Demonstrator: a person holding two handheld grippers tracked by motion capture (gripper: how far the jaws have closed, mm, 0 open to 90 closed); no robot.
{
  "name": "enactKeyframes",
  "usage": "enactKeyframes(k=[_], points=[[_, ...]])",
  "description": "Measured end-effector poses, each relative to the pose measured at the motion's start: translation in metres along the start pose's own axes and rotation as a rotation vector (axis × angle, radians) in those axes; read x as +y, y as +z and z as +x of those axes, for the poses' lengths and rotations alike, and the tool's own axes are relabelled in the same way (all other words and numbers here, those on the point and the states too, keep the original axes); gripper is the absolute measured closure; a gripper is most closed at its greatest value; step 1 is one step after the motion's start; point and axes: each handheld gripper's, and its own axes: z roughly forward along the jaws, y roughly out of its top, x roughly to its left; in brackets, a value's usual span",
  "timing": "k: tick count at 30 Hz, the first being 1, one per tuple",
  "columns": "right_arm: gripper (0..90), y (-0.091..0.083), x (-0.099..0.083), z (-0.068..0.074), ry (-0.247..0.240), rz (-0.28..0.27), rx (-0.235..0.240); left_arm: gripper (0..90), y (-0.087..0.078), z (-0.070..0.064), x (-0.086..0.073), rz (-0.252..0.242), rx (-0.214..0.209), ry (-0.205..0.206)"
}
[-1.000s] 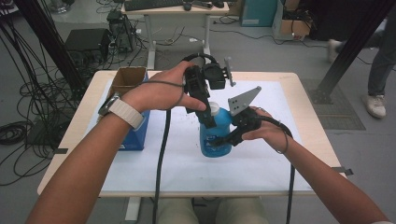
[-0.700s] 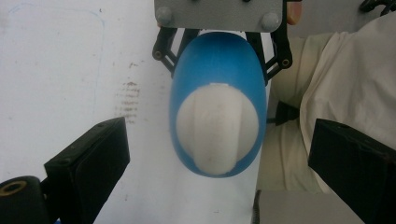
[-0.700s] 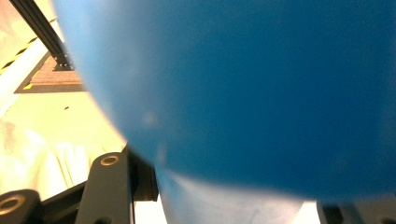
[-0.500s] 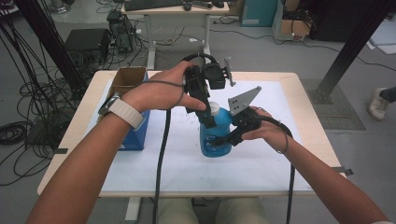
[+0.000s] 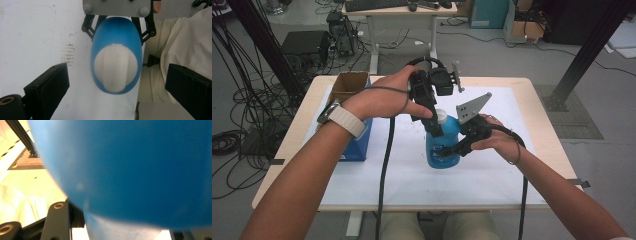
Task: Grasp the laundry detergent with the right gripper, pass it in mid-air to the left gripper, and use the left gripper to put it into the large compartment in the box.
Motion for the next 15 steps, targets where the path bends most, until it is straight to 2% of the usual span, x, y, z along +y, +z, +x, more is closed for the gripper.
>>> enactKeyframes(k=[15], points=[[42.9, 0.0001, -0.0003, -0.0006, 0.0, 0.0, -0.002, 5.7, 0.0004, 0.0002, -0.0003, -0.003, 0.002, -0.001]])
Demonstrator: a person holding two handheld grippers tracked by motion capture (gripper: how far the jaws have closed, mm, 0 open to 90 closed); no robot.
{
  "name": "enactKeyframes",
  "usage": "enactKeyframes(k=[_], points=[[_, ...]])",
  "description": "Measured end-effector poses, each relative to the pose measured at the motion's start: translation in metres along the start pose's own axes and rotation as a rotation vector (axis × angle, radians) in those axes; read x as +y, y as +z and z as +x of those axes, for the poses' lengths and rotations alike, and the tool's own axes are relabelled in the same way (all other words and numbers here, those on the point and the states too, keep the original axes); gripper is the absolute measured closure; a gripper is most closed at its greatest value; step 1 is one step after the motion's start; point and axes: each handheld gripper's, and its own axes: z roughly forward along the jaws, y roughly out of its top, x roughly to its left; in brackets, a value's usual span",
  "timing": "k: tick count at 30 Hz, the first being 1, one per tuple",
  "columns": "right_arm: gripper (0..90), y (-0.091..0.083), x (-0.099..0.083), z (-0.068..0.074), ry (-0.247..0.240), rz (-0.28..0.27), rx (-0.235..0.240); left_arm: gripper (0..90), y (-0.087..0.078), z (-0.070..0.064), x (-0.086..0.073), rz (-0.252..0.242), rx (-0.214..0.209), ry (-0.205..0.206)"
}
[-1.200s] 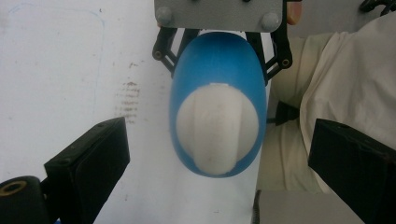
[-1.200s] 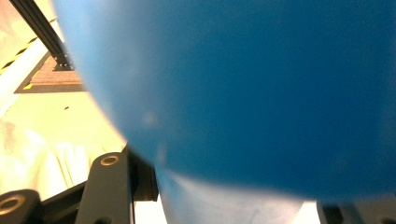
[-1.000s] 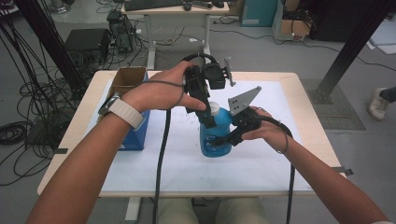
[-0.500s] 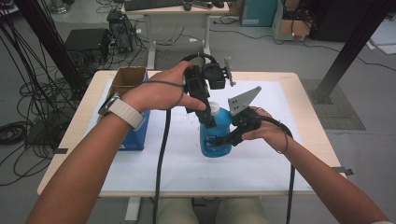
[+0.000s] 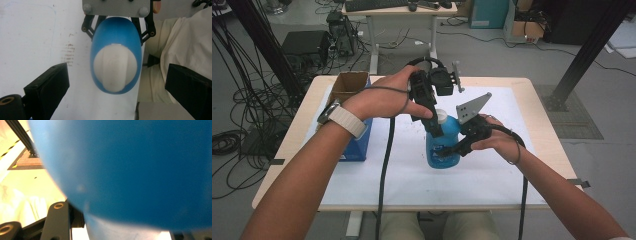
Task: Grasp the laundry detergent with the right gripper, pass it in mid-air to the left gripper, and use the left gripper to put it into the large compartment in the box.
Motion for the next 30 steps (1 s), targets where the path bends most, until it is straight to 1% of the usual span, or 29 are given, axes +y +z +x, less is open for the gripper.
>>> enactKeyframes(k=[24, 30], points=[[42.9, 0.0, 0.0, 0.0004, 0.006, 0.001, 0.001, 5.7, 0.0004, -0.0001, 0.0, 0.001, -0.003, 0.0], [42.9, 0.0, 0.0001, 0.0002, 0.001, 0.0, 0.004, 5.7, 0.0014, 0.0004, 0.0004, 0.003, -0.003, 0.0]])
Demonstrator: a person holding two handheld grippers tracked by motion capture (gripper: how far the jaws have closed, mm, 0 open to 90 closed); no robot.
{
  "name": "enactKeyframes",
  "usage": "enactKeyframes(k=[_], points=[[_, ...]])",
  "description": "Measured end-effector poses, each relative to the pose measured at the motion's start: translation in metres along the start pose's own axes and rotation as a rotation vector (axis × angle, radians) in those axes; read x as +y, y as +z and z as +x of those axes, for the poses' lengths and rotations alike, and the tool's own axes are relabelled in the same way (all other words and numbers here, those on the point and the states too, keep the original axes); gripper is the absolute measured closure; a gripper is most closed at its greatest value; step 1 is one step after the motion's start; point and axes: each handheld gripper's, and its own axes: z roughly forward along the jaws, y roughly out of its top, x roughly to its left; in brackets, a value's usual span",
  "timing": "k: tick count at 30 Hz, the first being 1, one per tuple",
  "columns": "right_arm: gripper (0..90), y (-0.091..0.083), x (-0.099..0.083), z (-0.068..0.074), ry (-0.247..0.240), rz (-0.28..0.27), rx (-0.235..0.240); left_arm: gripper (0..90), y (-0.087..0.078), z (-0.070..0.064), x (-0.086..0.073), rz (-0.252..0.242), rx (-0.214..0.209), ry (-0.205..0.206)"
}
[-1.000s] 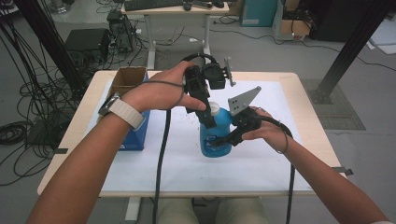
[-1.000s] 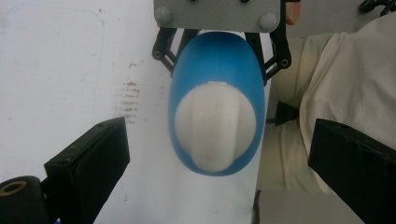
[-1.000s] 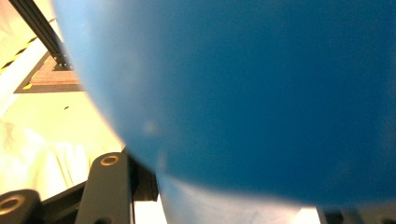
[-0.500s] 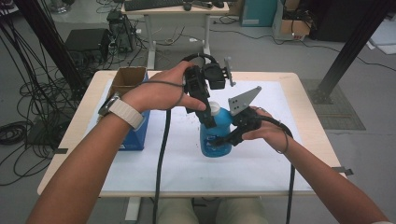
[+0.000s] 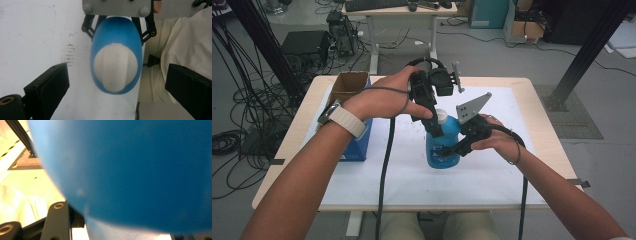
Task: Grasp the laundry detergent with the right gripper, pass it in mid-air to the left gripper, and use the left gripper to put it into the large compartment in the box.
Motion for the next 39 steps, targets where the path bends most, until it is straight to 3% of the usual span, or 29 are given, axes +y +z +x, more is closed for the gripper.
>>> enactKeyframes(k=[3, 4, 11, 12, 14, 39], points=[[42.9, 0.0, 0.0, 0.0, -0.011, -0.007, 0.0, 5.8, 0.002, 0.0, 0.0, -0.001, -0.002, 0.002], [42.9, -0.001, 0.001, 0.003, 0.016, 0.002, 0.006, 5.8, 0.002, 0.0, 0.001, 0.003, -0.003, 0.002], [42.9, -0.001, 0.003, 0.003, -0.002, 0.005, 0.009, 6.5, 0.007, 0.0, 0.003, 0.005, -0.007, 0.009], [42.9, 0.0, 0.002, 0.001, -0.029, 0.008, -0.008, 6.7, 0.008, 0.0, 0.003, 0.01, -0.008, 0.009], [42.9, -0.001, 0.003, 0.003, -0.009, 0.007, -0.009, 6.8, 0.009, 0.0, 0.003, 0.01, -0.009, 0.011], [42.9, -0.001, 0.005, 0.006, -0.013, 0.021, 0.0, 11.1, 0.026, 0.001, 0.007, 0.026, -0.04, 0.026]])
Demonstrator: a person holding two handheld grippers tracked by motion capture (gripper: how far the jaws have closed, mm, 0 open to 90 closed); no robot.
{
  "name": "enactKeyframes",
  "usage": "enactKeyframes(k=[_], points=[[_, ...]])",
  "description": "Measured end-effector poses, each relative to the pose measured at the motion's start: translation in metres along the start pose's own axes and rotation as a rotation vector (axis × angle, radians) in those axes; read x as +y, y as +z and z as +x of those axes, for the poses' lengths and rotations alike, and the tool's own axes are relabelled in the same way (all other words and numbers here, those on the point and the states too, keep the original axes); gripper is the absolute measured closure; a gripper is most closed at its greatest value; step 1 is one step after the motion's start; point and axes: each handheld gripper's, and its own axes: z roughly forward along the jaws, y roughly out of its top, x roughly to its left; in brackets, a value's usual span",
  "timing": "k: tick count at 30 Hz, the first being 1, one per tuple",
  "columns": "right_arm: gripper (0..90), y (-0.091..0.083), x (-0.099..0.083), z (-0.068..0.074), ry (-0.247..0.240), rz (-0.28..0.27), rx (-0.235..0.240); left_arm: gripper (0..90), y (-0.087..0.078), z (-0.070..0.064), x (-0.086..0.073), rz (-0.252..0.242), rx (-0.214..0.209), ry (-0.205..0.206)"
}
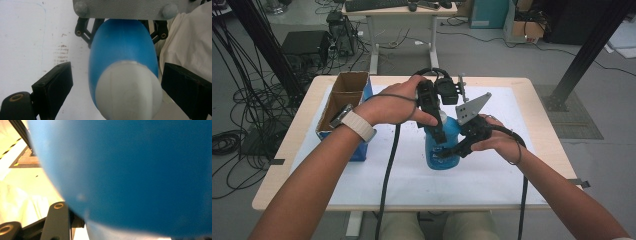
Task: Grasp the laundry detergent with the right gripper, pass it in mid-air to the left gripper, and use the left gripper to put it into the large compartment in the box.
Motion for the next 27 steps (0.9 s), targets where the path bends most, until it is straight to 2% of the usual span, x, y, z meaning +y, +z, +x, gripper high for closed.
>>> enactKeyframes(k=[3, 4, 6, 13, 17, 26, 27], points=[[42.9, 0.0003, -0.0001, -0.0001, -0.001, 0.001, 0.0, 13.2, 0.0015, -0.0001, 0.0006, 0.001, -0.001, 0.006], [42.9, -0.0004, -0.0001, -0.0002, -0.003, 0.002, -0.008, 14.4, 0.0037, -0.0024, 0.0004, -0.018, -0.007, -0.025], [42.9, -0.0003, 0.0, -0.0001, -0.003, 0.002, -0.008, 18.6, 0.0051, -0.0025, 0.0006, -0.017, -0.008, -0.017], [42.9, 0.0002, -0.0005, -0.0002, -0.016, 0.002, -0.008, 23.3, 0.008, -0.0023, 0.0019, 0.001, -0.023, 0.009], [42.9, -0.0001, 0.0, 0.0015, -0.001, 0.012, -0.006, 26.4, 0.0077, -0.0019, 0.0028, 0.013, -0.023, 0.025], [42.9, 0.0012, -0.0005, 0.0005, -0.02, 0.005, 0.003, 34.5, 0.0088, -0.002, 0.0039, 0.023, -0.021, 0.045], [42.9, 0.002, -0.0006, 0.0003, -0.028, 0.006, -0.014, 35.3, 0.0091, -0.0021, 0.0039, 0.023, -0.021, 0.044]])
